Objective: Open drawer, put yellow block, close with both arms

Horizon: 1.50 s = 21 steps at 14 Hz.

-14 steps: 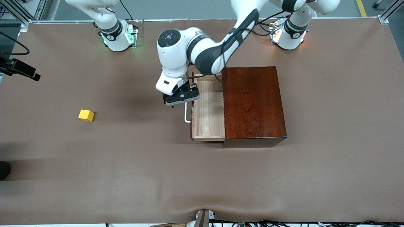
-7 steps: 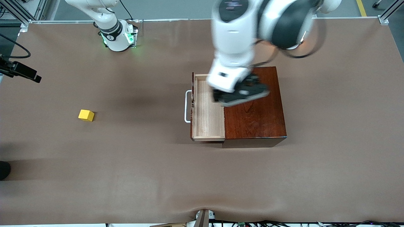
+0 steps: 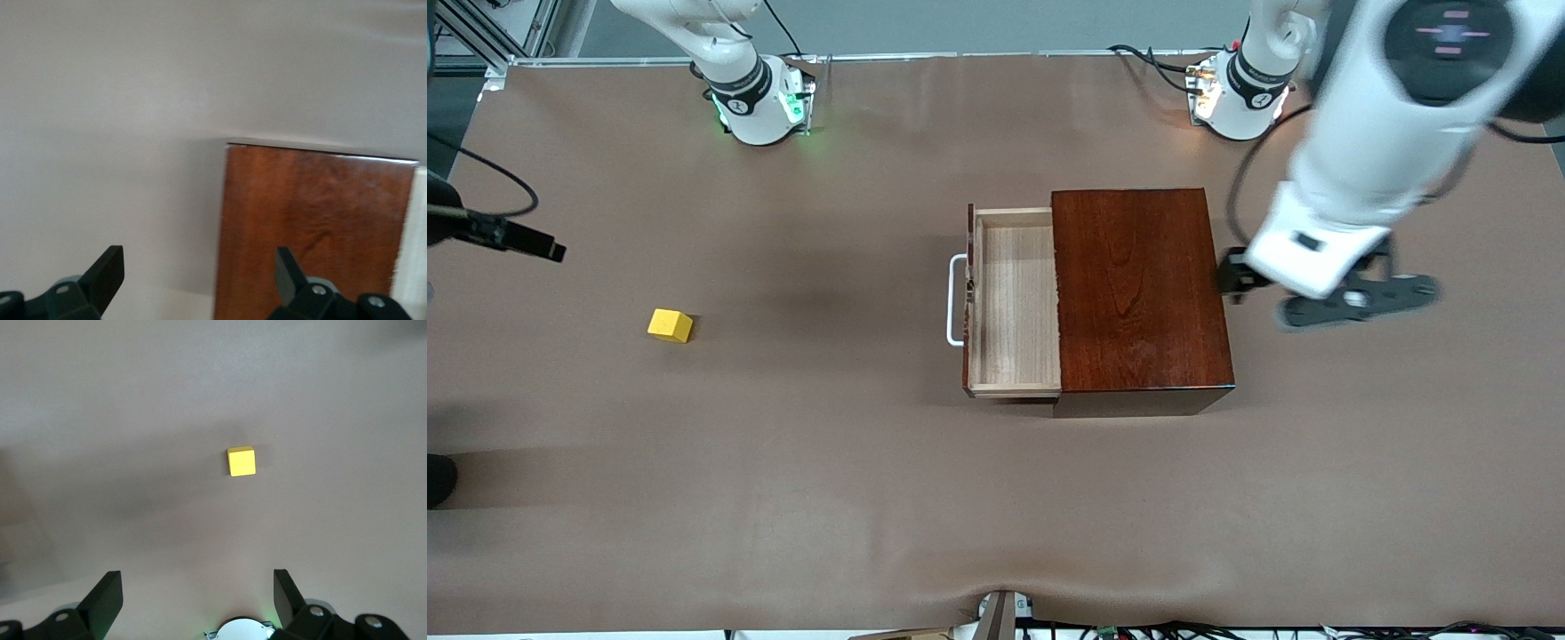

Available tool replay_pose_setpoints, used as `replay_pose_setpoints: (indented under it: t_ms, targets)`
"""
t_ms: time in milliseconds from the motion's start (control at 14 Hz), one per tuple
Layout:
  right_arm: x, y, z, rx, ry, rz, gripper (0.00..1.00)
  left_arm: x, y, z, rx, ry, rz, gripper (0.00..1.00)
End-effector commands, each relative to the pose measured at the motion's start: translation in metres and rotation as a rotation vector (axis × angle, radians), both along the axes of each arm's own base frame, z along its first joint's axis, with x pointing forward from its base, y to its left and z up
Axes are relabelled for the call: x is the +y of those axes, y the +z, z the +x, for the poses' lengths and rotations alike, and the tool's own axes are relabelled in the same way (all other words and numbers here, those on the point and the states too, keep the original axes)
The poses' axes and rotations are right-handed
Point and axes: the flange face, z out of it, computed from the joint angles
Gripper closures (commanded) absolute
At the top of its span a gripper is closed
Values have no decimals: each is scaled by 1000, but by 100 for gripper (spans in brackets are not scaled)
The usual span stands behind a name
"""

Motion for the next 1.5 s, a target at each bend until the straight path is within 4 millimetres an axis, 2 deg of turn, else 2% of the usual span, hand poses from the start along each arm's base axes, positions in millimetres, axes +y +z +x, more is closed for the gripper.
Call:
replay_pose_setpoints:
  t_ms: [0, 143, 500, 643, 857, 1143, 1429]
  targets:
    - [-9, -16, 15, 12, -15, -13, 0, 47, 6, -14, 52, -63, -36, 0]
    - [-9, -19, 20, -9, -18, -4, 0, 68, 8, -22, 64, -51, -45, 0]
    - [-11, -46, 29, 25, -22, -5, 0, 124, 22, -43, 34, -85, -79, 0]
    - [-14, -64, 35, 53, -23, -9, 0, 136, 22, -45, 39, -88, -82, 0]
    - [-21, -84, 40, 47, -32, -9, 0, 166, 29, -48, 38, -59, -86, 0]
    - [-21, -126, 39, 61, -28, -10, 0, 189, 34, -57, 68, -68, -92, 0]
    - [-25, -162, 31, 77, -28, -6, 0, 191, 38, -59, 68, -122, -110, 0]
